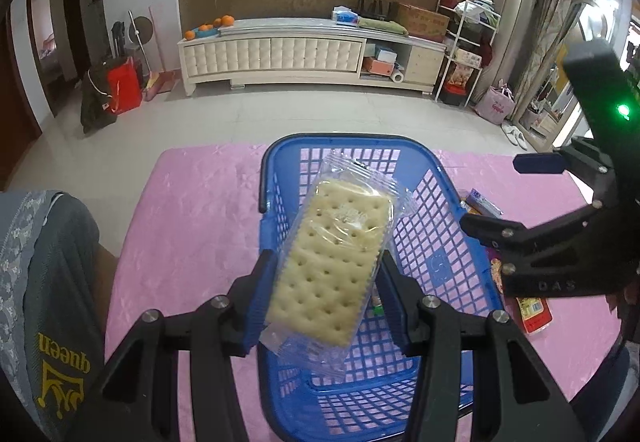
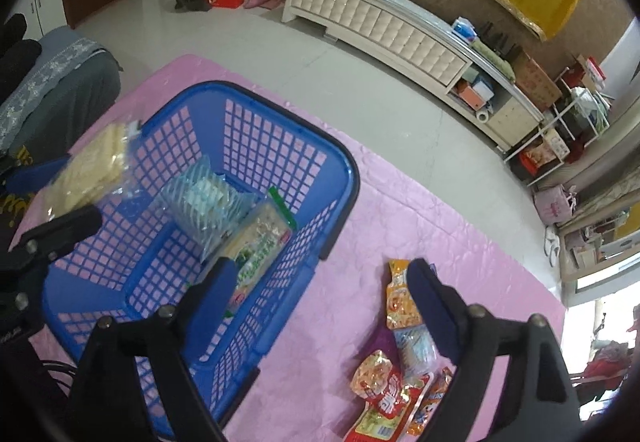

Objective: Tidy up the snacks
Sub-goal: 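Open the right tool over the basket while the left tool lowers and releases its cracker pack, then move both tools away from the basket back over the snack pile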

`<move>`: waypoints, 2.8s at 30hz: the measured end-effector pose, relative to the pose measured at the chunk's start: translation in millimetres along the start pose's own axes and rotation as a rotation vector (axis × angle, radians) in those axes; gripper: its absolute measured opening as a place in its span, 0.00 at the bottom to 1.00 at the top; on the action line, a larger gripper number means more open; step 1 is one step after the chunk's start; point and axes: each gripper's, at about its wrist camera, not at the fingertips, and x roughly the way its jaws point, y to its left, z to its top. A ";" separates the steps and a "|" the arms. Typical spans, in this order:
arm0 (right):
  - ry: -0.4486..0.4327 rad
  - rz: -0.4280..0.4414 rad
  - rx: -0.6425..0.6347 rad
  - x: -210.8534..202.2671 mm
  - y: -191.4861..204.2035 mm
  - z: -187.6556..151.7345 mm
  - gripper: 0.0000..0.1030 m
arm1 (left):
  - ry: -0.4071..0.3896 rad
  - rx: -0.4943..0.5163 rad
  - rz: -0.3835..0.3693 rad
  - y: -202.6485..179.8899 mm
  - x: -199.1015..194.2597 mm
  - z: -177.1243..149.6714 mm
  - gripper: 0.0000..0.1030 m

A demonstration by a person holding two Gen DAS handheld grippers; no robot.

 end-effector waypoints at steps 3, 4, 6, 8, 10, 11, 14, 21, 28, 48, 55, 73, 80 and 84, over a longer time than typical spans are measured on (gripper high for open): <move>-0.017 0.023 0.022 -5.7 -7.1 -7.8 0.87 | 0.004 0.019 0.002 -8.0 1.2 3.0 0.46; -0.021 0.031 0.029 -6.6 -8.4 -9.7 0.87 | 0.005 0.028 0.005 -9.5 2.1 3.9 0.46; -0.048 0.055 0.054 -9.7 -15.1 -14.6 0.87 | 0.009 0.043 0.009 -14.3 4.2 6.0 0.46; -0.067 0.053 0.060 -11.4 -20.6 -17.4 0.87 | 0.012 0.057 0.010 -17.4 7.4 7.8 0.46; -0.071 0.057 0.064 -9.6 -24.1 -20.6 0.87 | 0.017 0.069 0.013 -21.9 12.0 11.7 0.46; -0.071 0.059 0.066 -8.3 -25.7 -21.4 0.87 | 0.019 0.073 0.014 -22.3 14.1 12.7 0.46; -0.078 0.066 0.091 -3.7 -35.2 -22.8 0.87 | 0.035 0.083 0.018 -27.0 23.7 18.0 0.46; -0.111 0.091 0.141 8.7 -55.0 -25.3 0.87 | 0.073 0.092 0.018 -34.7 50.5 30.1 0.46; -0.116 0.115 0.190 23.9 -73.2 -22.5 0.87 | 0.120 0.033 -0.013 -36.3 79.2 48.4 0.46; -0.143 0.143 0.258 -15.2 -99.6 -62.4 0.87 | 0.062 0.147 -0.012 -77.7 29.8 32.0 0.73; -0.169 0.152 0.295 -46.5 -110.8 -82.2 0.87 | 0.021 0.175 -0.010 -96.2 -5.6 25.2 0.79; -0.211 0.113 0.361 -99.0 -141.9 -138.1 0.87 | -0.030 0.234 -0.046 -157.1 -45.4 11.4 0.80; -0.195 0.125 0.376 -90.2 -159.2 -161.0 0.87 | -0.004 0.250 -0.072 -186.1 -33.2 1.0 0.80; -0.174 0.145 0.398 -75.0 -167.9 -176.7 0.87 | 0.027 0.236 -0.087 -196.5 -16.6 -7.7 0.80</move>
